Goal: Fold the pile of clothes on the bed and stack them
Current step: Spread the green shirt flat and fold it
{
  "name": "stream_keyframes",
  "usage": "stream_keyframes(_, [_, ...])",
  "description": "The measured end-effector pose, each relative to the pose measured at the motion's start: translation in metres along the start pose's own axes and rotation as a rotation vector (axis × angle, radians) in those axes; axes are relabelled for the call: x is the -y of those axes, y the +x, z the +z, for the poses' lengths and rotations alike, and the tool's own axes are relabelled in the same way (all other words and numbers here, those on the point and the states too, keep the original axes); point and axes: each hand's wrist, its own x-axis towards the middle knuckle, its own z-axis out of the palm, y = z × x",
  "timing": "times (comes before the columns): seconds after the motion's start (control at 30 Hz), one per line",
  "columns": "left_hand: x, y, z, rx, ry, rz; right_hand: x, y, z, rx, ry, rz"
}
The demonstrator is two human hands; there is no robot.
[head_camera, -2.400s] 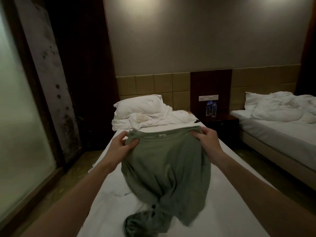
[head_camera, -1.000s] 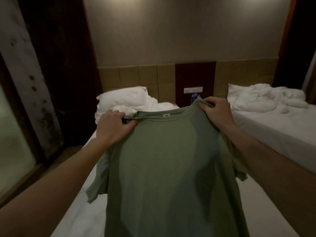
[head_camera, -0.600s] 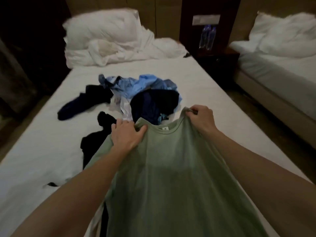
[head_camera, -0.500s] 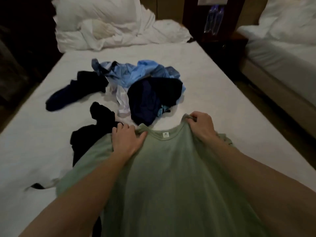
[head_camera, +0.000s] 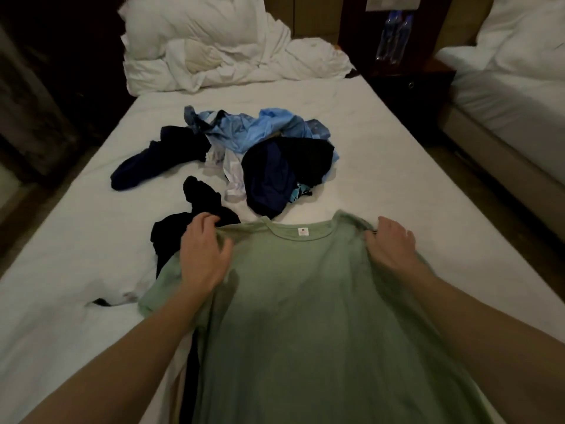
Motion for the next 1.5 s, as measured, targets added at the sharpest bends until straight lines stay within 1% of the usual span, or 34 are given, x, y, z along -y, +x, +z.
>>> stream_keyframes(0.1, [0.01,-0.017,-0.03,-0.029,0.029,-0.189,-0.03,-0.023,-0.016,0.067,0.047,0.195])
stream_keyframes(0.17, [0.013,-0.027,-0.046,-0.038,0.1,-0.28,-0.05,-0.034,-0.022,0.119,0.068,0.241])
stream_keyframes(0.2, [0.012,-0.031,-0.052,-0.015,0.135,-0.328,-0.057,-0.039,-0.025,0.126,0.084,0.243])
stream_keyframes(0.27, [0.018,-0.038,-0.056,0.08,0.177,-0.471,-0.065,-0.045,-0.031,0.115,0.147,0.264])
stream_keyframes(0.33, [0.028,-0.041,-0.057,0.256,0.162,-0.627,-0.069,-0.046,-0.036,0.128,0.224,0.29])
stream_keyframes(0.4, [0.033,-0.044,-0.062,0.437,0.136,-0.708,-0.07,-0.046,-0.039,0.124,0.312,0.296])
stream_keyframes(0.43, [0.033,-0.046,-0.064,0.455,0.146,-0.689,-0.069,-0.045,-0.041,0.117,0.376,0.284])
stream_keyframes(0.47, [0.033,-0.047,-0.065,0.432,0.177,-0.644,-0.067,-0.044,-0.043,0.111,0.449,0.272])
stream_keyframes(0.57, [0.024,-0.045,-0.066,0.298,0.209,-0.494,-0.055,-0.043,-0.054,0.08,0.633,0.212])
stream_keyframes(0.63, [0.012,-0.041,-0.071,0.232,0.159,-0.447,-0.046,-0.043,-0.062,0.031,0.677,0.171])
stream_keyframes(0.73, [-0.005,-0.034,-0.078,0.187,0.072,-0.388,-0.021,-0.054,-0.067,-0.052,0.704,0.073])
stream_keyframes(0.8, [-0.017,-0.03,-0.08,0.149,-0.042,-0.387,0.002,-0.068,-0.055,-0.032,0.702,-0.049])
stream_keyframes(0.83, [-0.022,-0.028,-0.08,0.14,-0.104,-0.392,0.015,-0.078,-0.045,0.031,0.69,-0.118])
stream_keyframes(0.87, [-0.029,-0.025,-0.08,0.136,-0.169,-0.396,0.026,-0.089,-0.031,0.126,0.653,-0.192])
stream_keyframes(0.9, [-0.034,-0.022,-0.08,0.14,-0.234,-0.4,0.033,-0.098,-0.014,0.231,0.554,-0.283])
stream_keyframes(0.97, [-0.05,-0.017,-0.077,0.152,-0.314,-0.386,0.037,-0.11,0.023,0.401,0.161,-0.482])
stream_keyframes(1.0, [-0.059,-0.014,-0.073,0.169,-0.332,-0.366,0.036,-0.116,0.04,0.429,-0.027,-0.545])
stream_keyframes(1.03, [-0.071,-0.012,-0.066,0.203,-0.365,-0.343,0.034,-0.119,0.053,0.423,-0.14,-0.572])
stream_keyframes(1.07, [-0.084,-0.013,-0.058,0.263,-0.431,-0.319,0.032,-0.122,0.06,0.386,-0.172,-0.58])
stream_keyframes(1.13, [-0.109,-0.019,-0.039,0.446,-0.598,-0.308,0.026,-0.12,0.062,0.33,-0.107,-0.606])
stream_keyframes(1.17, [-0.117,-0.025,-0.03,0.512,-0.616,-0.309,0.023,-0.119,0.057,0.317,-0.02,-0.625])
stream_keyframes(1.2, [-0.12,-0.031,-0.022,0.544,-0.568,-0.3,0.019,-0.119,0.051,0.294,0.089,-0.64])
stream_keyframes(1.23, [-0.119,-0.039,-0.016,0.541,-0.482,-0.28,0.014,-0.12,0.044,0.244,0.182,-0.64])
stream_keyframes(1.27, [-0.114,-0.047,-0.013,0.505,-0.406,-0.275,0.007,-0.122,0.037,0.175,0.238,-0.633])
stream_keyframes(1.33, [-0.101,-0.064,-0.015,0.39,-0.349,-0.307,-0.005,-0.131,0.027,0.066,0.271,-0.605])
stream_keyframes(1.4, [-0.088,-0.085,-0.024,0.35,-0.277,-0.29,-0.019,-0.14,0.023,0.037,0.227,-0.523])
stream_keyframes(1.47, [-0.073,-0.115,-0.034,0.388,-0.115,-0.188,-0.038,-0.153,0.024,0.038,0.131,-0.424])
stream_keyframes(1.5, [-0.067,-0.131,-0.04,0.41,-0.055,-0.166,-0.048,-0.161,0.026,0.048,0.087,-0.359])
